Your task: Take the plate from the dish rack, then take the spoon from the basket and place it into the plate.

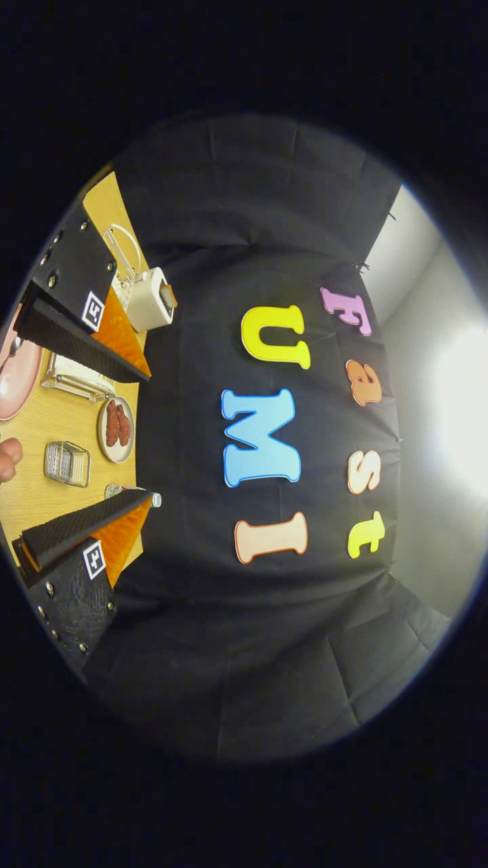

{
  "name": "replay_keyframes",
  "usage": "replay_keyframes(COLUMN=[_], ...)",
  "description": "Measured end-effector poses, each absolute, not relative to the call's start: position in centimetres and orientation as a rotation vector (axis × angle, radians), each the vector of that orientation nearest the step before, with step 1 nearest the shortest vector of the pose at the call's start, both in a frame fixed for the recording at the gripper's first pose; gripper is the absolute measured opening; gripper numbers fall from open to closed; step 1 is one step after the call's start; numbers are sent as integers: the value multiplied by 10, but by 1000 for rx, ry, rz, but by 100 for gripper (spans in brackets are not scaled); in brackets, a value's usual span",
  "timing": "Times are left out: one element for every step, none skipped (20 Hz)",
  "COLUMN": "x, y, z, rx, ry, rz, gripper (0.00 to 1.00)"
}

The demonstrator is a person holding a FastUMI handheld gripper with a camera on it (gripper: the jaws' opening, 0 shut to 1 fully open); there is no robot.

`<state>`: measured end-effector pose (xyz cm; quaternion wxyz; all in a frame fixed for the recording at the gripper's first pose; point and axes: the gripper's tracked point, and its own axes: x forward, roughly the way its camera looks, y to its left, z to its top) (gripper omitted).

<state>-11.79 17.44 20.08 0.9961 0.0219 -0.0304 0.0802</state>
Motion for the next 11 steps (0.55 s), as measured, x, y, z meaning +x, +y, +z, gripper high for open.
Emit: replay_keyframes(x=[-118,-118,-118,-118,-119,-119,-118,-118,-119,-120,-120], y=[169,166,162,157,151,144,138,135,135,137,137], z=[200,202,205,205,205,207,208,205,205,207,208], rx=[51,54,51,43,30,7,-38,-72,-92,-91,-82], ry=[-58,-61,-68,-72,-76,-85,-90,-88,-92,-101,-106], rz=[147,144,140,133,123,108,104,103,112,127,132], gripper=[96,96,97,97,97,97,97,97,97,97,97])
